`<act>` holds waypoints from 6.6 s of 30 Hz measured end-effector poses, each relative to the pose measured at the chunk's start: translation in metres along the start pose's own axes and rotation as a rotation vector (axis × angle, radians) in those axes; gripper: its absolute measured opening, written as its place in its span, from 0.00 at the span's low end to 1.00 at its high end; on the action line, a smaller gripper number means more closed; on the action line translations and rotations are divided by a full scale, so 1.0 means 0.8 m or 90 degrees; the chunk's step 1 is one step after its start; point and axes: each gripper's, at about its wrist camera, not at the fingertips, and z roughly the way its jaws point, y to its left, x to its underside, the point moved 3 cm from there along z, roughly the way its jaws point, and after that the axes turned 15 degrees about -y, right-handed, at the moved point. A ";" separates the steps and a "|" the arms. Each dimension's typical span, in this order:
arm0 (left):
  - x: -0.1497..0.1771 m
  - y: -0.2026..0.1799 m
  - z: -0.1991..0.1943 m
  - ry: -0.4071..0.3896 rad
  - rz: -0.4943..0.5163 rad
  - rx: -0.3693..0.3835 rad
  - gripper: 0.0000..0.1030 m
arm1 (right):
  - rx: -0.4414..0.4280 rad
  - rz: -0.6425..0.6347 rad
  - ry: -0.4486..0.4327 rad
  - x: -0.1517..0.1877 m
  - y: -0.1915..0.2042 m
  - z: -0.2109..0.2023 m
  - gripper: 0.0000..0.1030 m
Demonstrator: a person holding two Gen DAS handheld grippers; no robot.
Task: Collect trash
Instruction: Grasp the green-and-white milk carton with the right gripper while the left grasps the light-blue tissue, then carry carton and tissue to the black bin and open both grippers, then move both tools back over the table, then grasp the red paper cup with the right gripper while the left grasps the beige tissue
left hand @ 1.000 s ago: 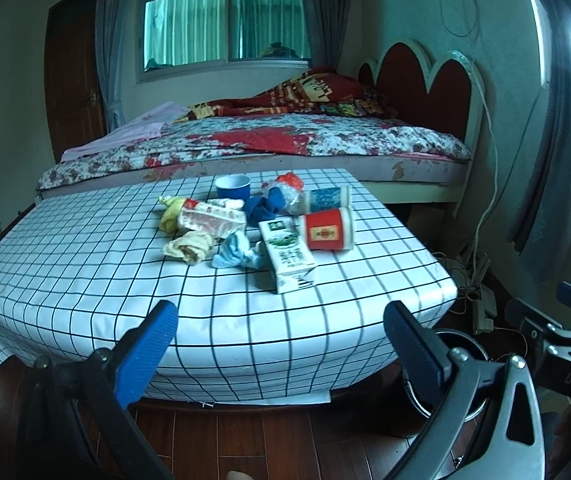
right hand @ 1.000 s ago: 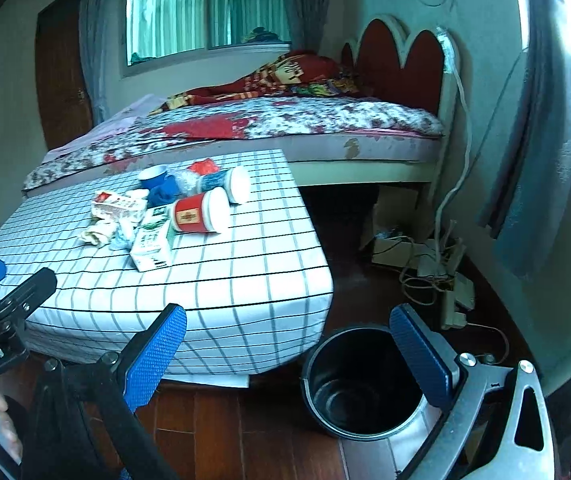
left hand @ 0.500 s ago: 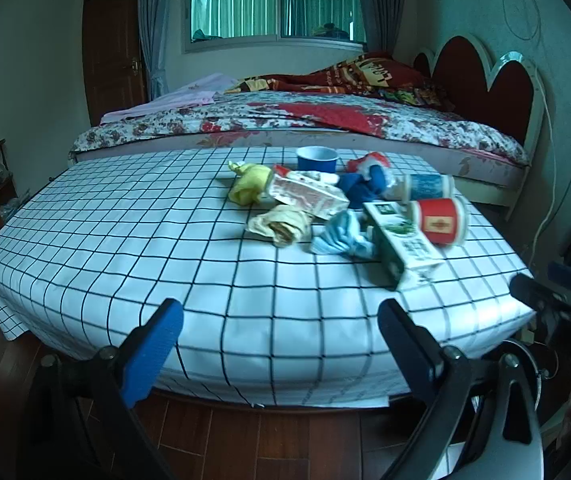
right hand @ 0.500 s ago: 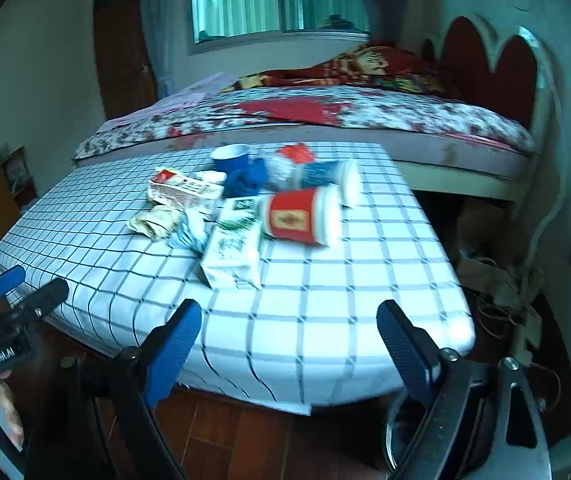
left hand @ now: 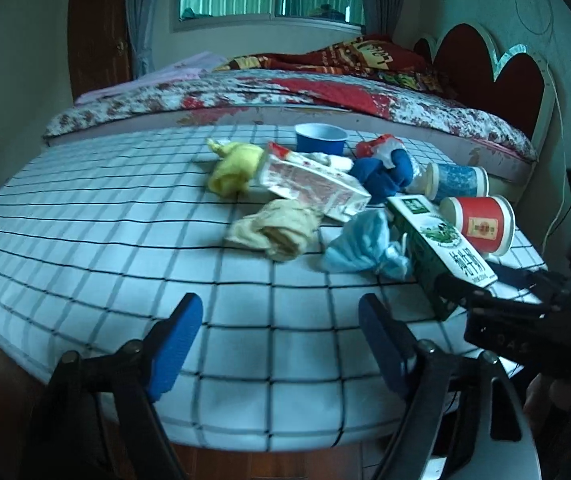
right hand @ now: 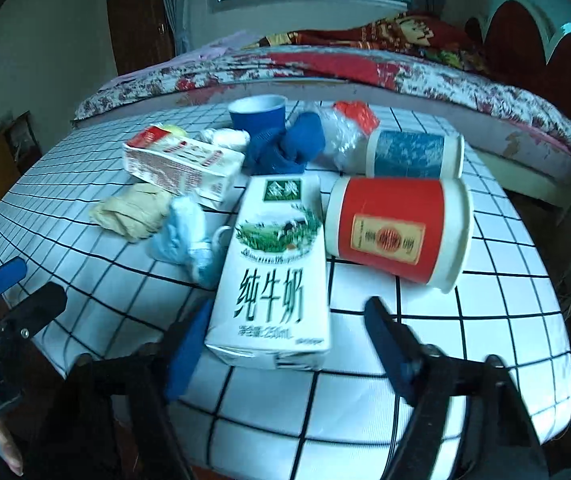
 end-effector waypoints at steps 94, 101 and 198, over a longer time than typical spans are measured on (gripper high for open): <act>0.179 -0.414 -0.012 0.188 0.204 0.366 0.99 | 0.231 0.214 0.113 0.282 -0.407 -0.260 0.91; 0.173 -0.384 -0.014 0.149 0.207 0.286 0.99 | 0.269 0.202 0.111 0.279 -0.391 -0.262 0.99; -0.022 0.058 0.035 0.064 -0.037 -0.042 0.24 | 0.068 0.027 -0.034 -0.036 -0.074 -0.030 0.77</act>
